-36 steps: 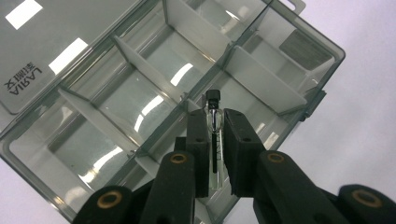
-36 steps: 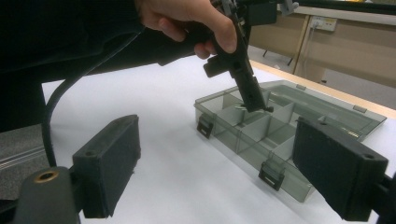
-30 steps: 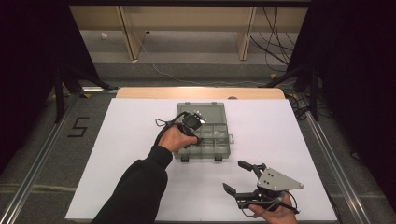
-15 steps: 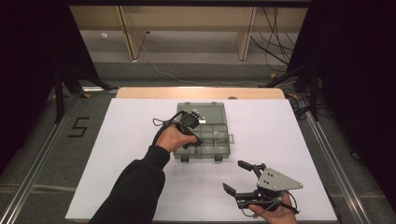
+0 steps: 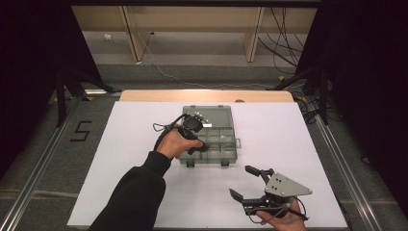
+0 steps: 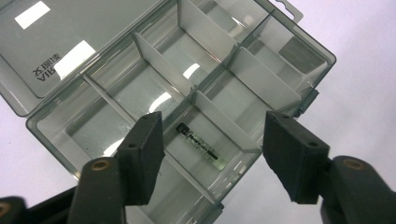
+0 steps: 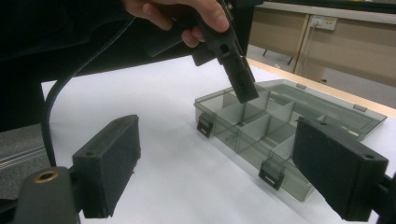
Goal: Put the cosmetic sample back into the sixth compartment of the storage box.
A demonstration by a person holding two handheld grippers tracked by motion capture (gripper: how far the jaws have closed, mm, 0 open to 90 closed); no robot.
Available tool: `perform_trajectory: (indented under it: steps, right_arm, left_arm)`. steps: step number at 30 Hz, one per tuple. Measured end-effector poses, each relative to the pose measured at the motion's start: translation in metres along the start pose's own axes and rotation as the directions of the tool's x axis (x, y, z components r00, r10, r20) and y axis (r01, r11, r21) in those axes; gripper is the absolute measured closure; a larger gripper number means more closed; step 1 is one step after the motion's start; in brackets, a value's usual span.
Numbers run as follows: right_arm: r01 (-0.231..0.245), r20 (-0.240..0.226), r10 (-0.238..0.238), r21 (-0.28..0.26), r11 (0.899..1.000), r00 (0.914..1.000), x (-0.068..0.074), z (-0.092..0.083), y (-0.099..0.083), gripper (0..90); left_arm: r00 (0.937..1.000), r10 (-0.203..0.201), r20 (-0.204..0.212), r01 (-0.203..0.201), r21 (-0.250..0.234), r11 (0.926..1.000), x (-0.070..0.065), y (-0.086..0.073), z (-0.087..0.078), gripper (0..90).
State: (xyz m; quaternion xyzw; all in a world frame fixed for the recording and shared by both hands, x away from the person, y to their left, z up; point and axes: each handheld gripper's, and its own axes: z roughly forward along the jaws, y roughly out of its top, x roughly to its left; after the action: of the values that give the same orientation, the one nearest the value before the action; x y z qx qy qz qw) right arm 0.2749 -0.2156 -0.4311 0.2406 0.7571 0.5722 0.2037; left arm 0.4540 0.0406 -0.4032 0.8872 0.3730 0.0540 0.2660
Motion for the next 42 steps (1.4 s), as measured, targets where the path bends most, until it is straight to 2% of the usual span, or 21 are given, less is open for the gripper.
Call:
perform_trajectory:
  steps: [8, 9, 12, 13, 14, 15, 18, 22, 26, 27, 30, 31, 32, 34, 37, 39, 42]
  right_arm:
    - [0.0, 0.002, 0.0, 0.0, 1.0, 1.0, 0.0, 0.0, 0.0, 16.5]
    - [0.0, 0.002, 0.0, 0.0, 1.0, 1.0, 0.0, 0.0, 0.0, 16.4]
    - [-0.005, 0.004, 0.005, -0.003, 1.0, 1.0, 0.0, 0.0, 0.0, 16.4]
    - [-0.005, 0.004, 0.005, -0.002, 1.0, 1.0, 0.0, 0.0, 0.0, 16.4]
    - [-0.004, 0.005, 0.004, -0.002, 1.0, 1.0, 0.0, 0.0, 0.0, 16.4]
    - [-0.001, 0.006, 0.001, -0.004, 1.0, 1.0, 0.0, 0.0, 0.0, 16.5]
    - [0.001, 0.003, -0.001, 0.001, 1.0, 1.0, 0.0, 0.0, 0.0, 16.4]
    - [0.0, 0.003, 0.0, 0.0, 1.0, 1.0, 0.0, 0.0, 0.0, 16.4]
    - [-0.005, 0.005, 0.005, -0.002, 1.0, 1.0, 0.001, 0.0, 0.0, 16.4]
    - [0.0, 0.006, 0.0, -0.003, 1.0, 1.0, 0.0, 0.0, 0.0, 16.4]
    - [0.0, 0.004, 0.0, 0.0, 1.0, 1.0, 0.0, 0.0, 0.0, 16.4]
    - [0.003, 0.004, -0.003, -0.001, 1.0, 1.0, 0.0, 0.0, 0.0, 16.4]
    - [-0.003, -0.002, 0.003, -0.007, 1.0, 1.0, 0.0, 0.001, 0.0, 16.4]
    - [-0.001, -0.001, 0.001, -0.006, 1.0, 1.0, 0.0, 0.001, 0.0, 16.4]
    - [-0.003, -0.004, 0.003, -0.009, 1.0, 1.0, 0.0, 0.001, 0.0, 16.4]
    - [-0.002, -0.003, 0.002, -0.009, 1.0, 1.0, 0.0, 0.001, 0.0, 16.4]
    - [-0.004, -0.005, 0.004, -0.016, 1.0, 1.0, 0.0, 0.002, -0.001, 16.3]
  left_arm:
    - [0.9996, 0.026, 0.01, -0.025, -0.028, 0.9993, -0.006, -0.004, -0.009, 30.3]
    - [0.9992, 0.038, 0.009, -0.038, -0.033, 0.9987, -0.007, -0.006, -0.011, 29.7]
    - [0.9993, 0.037, 0.005, -0.037, -0.047, 0.9982, -0.009, -0.007, -0.012, 28.6]
    - [0.9988, 0.049, 0.007, -0.048, -0.047, 0.9977, -0.008, -0.008, -0.013, 28.6]
    - [0.9996, 0.027, 0.01, -0.026, -0.074, 0.9969, -0.01, -0.009, -0.012, 28.6]
    - [0.9985, 0.054, 0.008, -0.054, -0.053, 0.9972, -0.009, -0.009, -0.015, 28.2]
    - [0.9993, 0.038, 0.006, -0.037, -0.094, 0.9949, -0.011, -0.012, -0.016, 27.7]
    - [0.998, 0.061, 0.017, -0.059, -0.096, 0.9937, -0.014, -0.016, -0.019, 27.5]
    - [0.9972, 0.072, 0.021, -0.069, -0.115, 0.991, -0.017, -0.021, -0.022, 26.9]
    - [0.997, 0.075, 0.021, -0.071, -0.135, 0.9883, -0.019, -0.024, -0.023, 26.7]
    - [0.9969, 0.075, 0.026, -0.071, -0.138, 0.988, -0.02, -0.026, -0.025, 26.0]
    - [0.996, 0.087, 0.021, -0.083, -0.149, 0.9854, -0.021, -0.028, -0.027, 26.0]
    - [0.9966, 0.078, 0.028, -0.072, -0.163, 0.984, -0.022, -0.03, -0.027, 25.7]
    - [0.9962, 0.084, 0.025, -0.078, -0.172, 0.9819, -0.023, -0.032, -0.028, 24.4]
    - [0.9947, 0.091, 0.049, -0.08, -0.187, 0.9791, -0.024, -0.038, -0.028, 21.4]
    - [0.9945, 0.095, 0.044, -0.086, -0.183, 0.9794, -0.025, -0.039, -0.029, 21.1]
    - [0.9936, 0.103, 0.046, -0.092, -0.201, 0.9752, -0.026, -0.043, -0.028, 20.2]
